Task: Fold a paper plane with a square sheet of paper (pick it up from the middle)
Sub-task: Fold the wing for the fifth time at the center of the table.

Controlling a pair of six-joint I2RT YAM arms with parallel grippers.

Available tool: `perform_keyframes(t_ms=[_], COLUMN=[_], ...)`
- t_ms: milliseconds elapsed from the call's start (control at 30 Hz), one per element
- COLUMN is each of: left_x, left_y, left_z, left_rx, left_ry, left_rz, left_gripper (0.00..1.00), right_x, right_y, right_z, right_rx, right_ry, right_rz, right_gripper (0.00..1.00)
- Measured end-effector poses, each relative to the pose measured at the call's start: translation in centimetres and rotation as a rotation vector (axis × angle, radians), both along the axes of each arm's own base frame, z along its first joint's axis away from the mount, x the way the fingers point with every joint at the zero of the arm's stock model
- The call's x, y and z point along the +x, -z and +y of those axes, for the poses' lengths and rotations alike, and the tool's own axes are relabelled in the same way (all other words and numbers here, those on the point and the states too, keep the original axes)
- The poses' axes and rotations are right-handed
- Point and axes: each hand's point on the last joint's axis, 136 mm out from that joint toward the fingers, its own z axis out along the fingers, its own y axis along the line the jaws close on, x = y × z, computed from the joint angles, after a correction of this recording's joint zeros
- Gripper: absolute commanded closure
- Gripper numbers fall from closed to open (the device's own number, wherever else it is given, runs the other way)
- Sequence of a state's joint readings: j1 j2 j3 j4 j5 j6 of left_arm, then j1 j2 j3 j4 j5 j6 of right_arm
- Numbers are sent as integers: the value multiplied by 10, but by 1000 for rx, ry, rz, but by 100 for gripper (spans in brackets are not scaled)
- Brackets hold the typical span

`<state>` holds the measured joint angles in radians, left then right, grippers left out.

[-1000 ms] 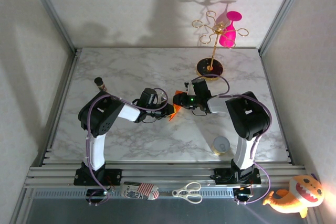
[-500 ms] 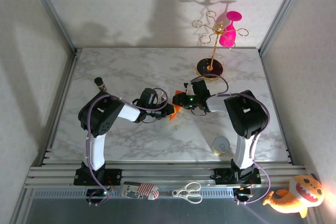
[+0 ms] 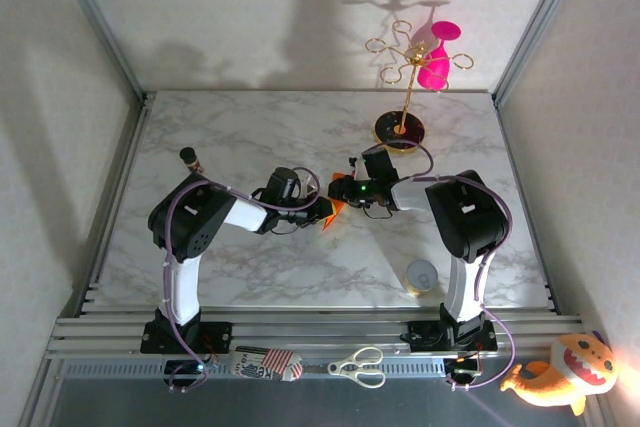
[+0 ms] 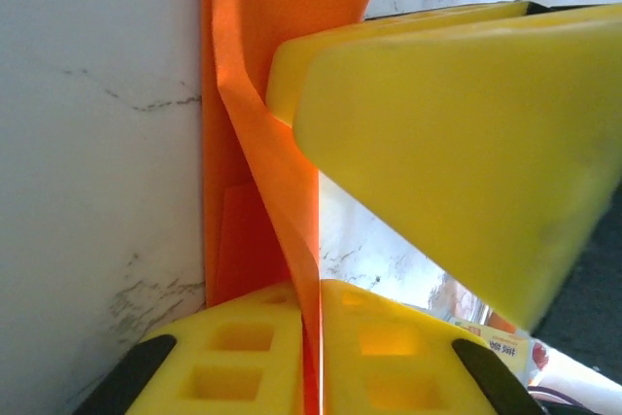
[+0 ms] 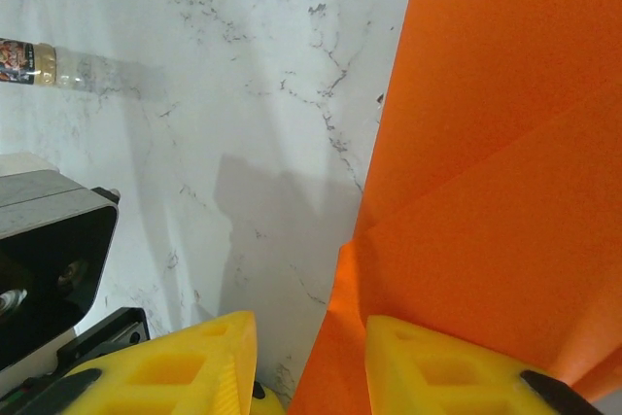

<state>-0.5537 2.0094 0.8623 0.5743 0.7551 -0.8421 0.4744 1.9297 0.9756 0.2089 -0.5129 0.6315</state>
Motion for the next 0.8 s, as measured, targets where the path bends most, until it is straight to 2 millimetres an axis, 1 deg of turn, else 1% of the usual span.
perform_keyframes(t_ms=[167,500,800], left_x=[-1,-9,-13], left_y=[-1,0,1], left_z=[2,10,10], left_rx=[15,48,83], left_ry=[-10,-17,3], left_rz=[6,40,28], left_gripper=[86,87,88], right_x=[0,1,1], right_y=[1,2,3], right_z=[0,0,0], right_rx=[-7,-15,-22], right_ry=[1,1,1], right_rz=[13,30,43], right_gripper=[64,65,66])
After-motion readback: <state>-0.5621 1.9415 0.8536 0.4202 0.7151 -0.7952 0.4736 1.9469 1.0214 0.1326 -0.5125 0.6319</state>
